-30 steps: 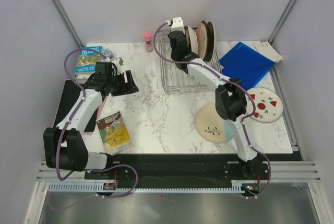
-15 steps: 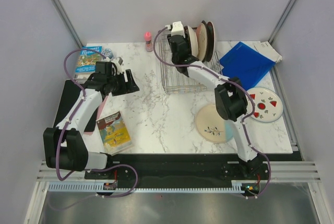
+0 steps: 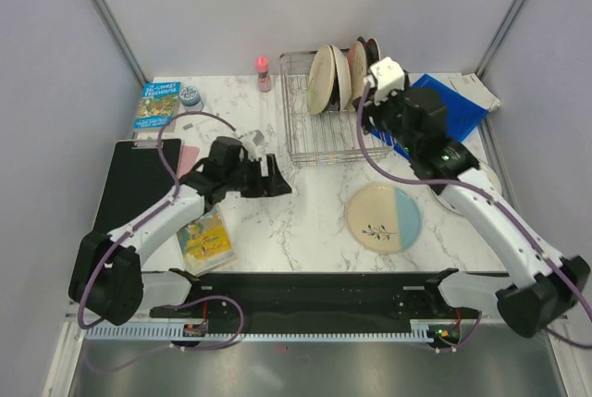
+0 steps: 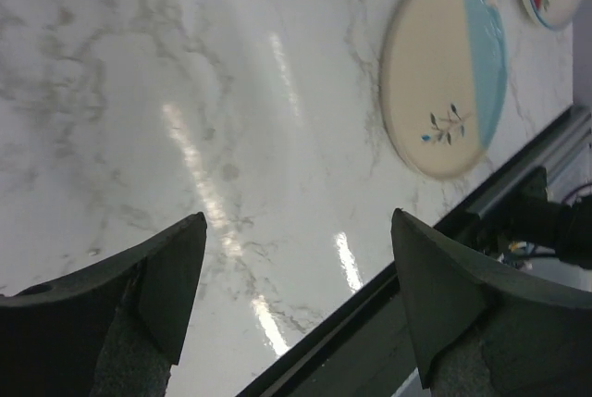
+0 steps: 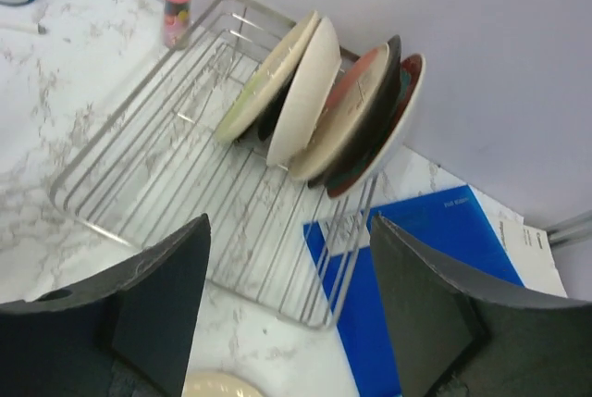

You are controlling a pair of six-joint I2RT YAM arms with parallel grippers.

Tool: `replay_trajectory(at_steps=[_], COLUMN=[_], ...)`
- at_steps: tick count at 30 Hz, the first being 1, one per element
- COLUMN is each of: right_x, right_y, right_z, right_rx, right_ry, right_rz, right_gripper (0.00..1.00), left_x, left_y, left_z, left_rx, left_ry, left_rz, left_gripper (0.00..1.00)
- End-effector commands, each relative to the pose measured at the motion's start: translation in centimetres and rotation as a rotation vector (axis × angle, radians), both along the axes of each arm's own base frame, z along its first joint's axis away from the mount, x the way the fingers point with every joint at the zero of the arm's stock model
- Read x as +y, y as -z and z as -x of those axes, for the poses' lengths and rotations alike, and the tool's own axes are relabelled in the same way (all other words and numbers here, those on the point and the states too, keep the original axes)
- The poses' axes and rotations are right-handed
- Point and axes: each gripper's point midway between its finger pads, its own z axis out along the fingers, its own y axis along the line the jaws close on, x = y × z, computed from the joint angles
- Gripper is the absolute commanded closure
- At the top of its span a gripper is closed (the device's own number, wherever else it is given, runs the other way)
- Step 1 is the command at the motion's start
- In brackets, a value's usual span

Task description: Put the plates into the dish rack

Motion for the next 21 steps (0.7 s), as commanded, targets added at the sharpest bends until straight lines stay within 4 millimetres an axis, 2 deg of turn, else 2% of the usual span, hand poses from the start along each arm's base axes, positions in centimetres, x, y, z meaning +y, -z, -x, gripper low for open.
replay_trajectory(at_steps=[1, 3, 4, 6, 7, 8, 10, 11, 12, 13, 14, 17, 18, 20, 21], right_x=[-3.7, -4.7, -6.0, -6.2, -7.3, -7.7, -9.0, -9.3, -10.6, -10.9, -11.3, -12.1, -12.2, -12.6, -12.8], right_y=[11.0, 11.9, 12.4, 13.6, 14.1, 15.5, 16.7, 17.7, 18.0, 18.3, 18.6, 19.3, 19.5, 19.7, 19.6], right_z=[6.7, 7.6, 7.7, 8.0, 7.8, 7.9, 8.1, 8.3, 8.3, 8.5, 9.0, 10.3, 10.7, 11.4, 11.4], right_rx=[0.506, 0.598, 0.650, 0.724, 0.759, 0.819, 0.897, 0.936, 0.947, 0.957, 0.958, 0.985, 0.988, 0.992, 0.980], right_ry=[-0.118, -0.102, -0.057, -0.063, -0.022, -0.009, 0.007, 0.014, 0.045, 0.049, 0.049, 0.059, 0.053, 0.056, 0.050], right_rz=[0.062, -0.018, -0.084, -0.157, -0.219, -0.260, -0.355, -0.370, -0.394, -0.401, -0.391, -0.377, -0.358, -0.334, -0.314], right_gripper=[0.22, 0.23, 0.23, 0.23, 0.23, 0.25, 0.27, 0.28, 0.28, 0.28, 0.28, 0.27, 0.27, 0.27, 0.27], left_x=[-7.2, -9.1, -9.8, -11.4, -12.1, -12.5, -14.2, -14.5, -15.6, -16.1, -16.8, -18.3, -18.7, -19.8, -19.9], left_y=[-4.2, -3.6, -2.4, -1.9, 0.1, 1.1, 1.9, 4.1, 3.9, 4.2, 5.5, 6.4, 7.0, 6.9, 8.1], left_z=[0.3, 1.0, 1.0, 1.4, 1.5, 1.8, 1.8, 2.1, 2.1, 2.3, 3.0, 3.9, 3.9, 3.7, 3.9], left_rx=[-0.239, -0.186, -0.158, -0.127, -0.059, -0.009, 0.059, 0.133, 0.141, 0.160, 0.189, 0.222, 0.244, 0.245, 0.277], left_ry=[0.142, 0.156, 0.164, 0.190, 0.188, 0.191, 0.197, 0.199, 0.215, 0.220, 0.232, 0.239, 0.241, 0.250, 0.249], left_rz=[0.192, 0.230, 0.221, 0.219, 0.202, 0.185, 0.190, 0.160, 0.169, 0.168, 0.148, 0.128, 0.106, 0.085, 0.055], left_gripper=[0.13, 0.14, 0.16, 0.21, 0.23, 0.26, 0.31, 0.32, 0.35, 0.36, 0.36, 0.37, 0.39, 0.41, 0.45])
